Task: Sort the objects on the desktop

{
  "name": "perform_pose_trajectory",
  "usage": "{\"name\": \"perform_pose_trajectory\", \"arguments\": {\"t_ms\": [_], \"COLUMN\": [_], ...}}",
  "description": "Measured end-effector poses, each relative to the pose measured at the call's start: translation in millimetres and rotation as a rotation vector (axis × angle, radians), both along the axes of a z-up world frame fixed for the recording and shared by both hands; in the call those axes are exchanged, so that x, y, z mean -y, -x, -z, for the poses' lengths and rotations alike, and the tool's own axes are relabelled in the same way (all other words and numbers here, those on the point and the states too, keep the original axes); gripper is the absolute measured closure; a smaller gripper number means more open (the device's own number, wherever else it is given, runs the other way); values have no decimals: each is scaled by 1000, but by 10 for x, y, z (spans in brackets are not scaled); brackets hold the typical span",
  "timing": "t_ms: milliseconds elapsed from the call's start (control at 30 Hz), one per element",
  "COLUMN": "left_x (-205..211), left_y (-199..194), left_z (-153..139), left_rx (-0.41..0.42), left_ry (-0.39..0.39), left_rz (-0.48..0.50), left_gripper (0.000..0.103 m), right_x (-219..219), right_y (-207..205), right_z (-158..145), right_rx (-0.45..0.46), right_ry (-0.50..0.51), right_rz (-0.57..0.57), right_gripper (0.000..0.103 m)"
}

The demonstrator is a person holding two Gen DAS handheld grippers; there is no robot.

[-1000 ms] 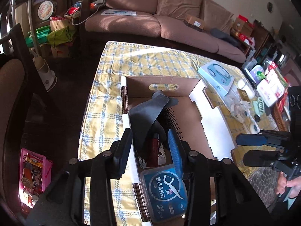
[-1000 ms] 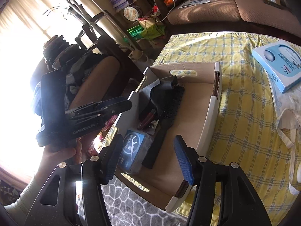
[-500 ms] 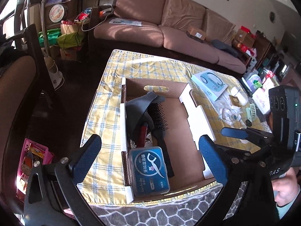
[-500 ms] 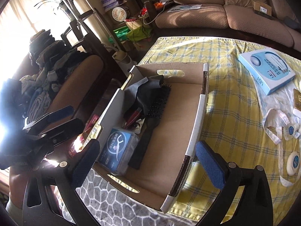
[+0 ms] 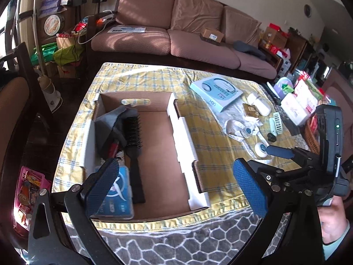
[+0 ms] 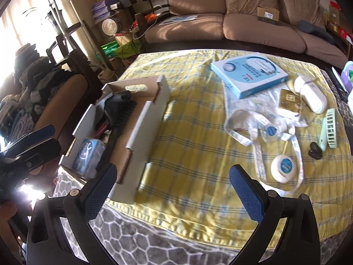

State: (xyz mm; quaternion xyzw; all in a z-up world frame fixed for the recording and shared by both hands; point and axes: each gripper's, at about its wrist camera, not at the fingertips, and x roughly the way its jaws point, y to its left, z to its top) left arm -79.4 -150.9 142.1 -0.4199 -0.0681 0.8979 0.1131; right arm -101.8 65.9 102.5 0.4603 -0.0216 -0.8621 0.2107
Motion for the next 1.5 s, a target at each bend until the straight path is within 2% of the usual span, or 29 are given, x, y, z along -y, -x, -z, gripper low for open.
{"name": "perform_pose_trajectory", "arguments": {"t_ms": [200,300,400,567,733,867,967,1167,1367,1500], "left_x": [-730,-1071,-1341,-1659,-1887,-1940,-1961,-1920,-1984,-1929], "left_y": [58,66,81,121,162,213,212,133,106,19], "left_z": [139,251,409,730,1037,1240,1328,1356,1377,1342], "left_rx": [10,3,10,20,39,63,64,54,71,78], "left_ry": [-7,7,-17,45,118,143,162,153,213,181], "left_rz": [53,76,112,116,109,79,65,22,27,16], "left_gripper": [0,0,0,0,0,0,0,0,0,0], "right_x": [-803,-1110,-1376,-1678,-1769,-1695,-1704,-1601,-1574,-1613], "right_y": [-1,-19,-20,4,-2,48,37,-66,-54,-136], "right_z": [114,183,311,630,864,907,922,948,965,913], "right_rx": [-3,-9,0,23,31,-4,-25,-59,-56,-38], "right_ry": [-58,-75,-103,-140,-141,-199,-183,-224,-225,-182], "right_rz": [129,176,232,287,312,288,312,309,308,330], "right_gripper": [0,0,0,0,0,0,0,0,0,0]}}
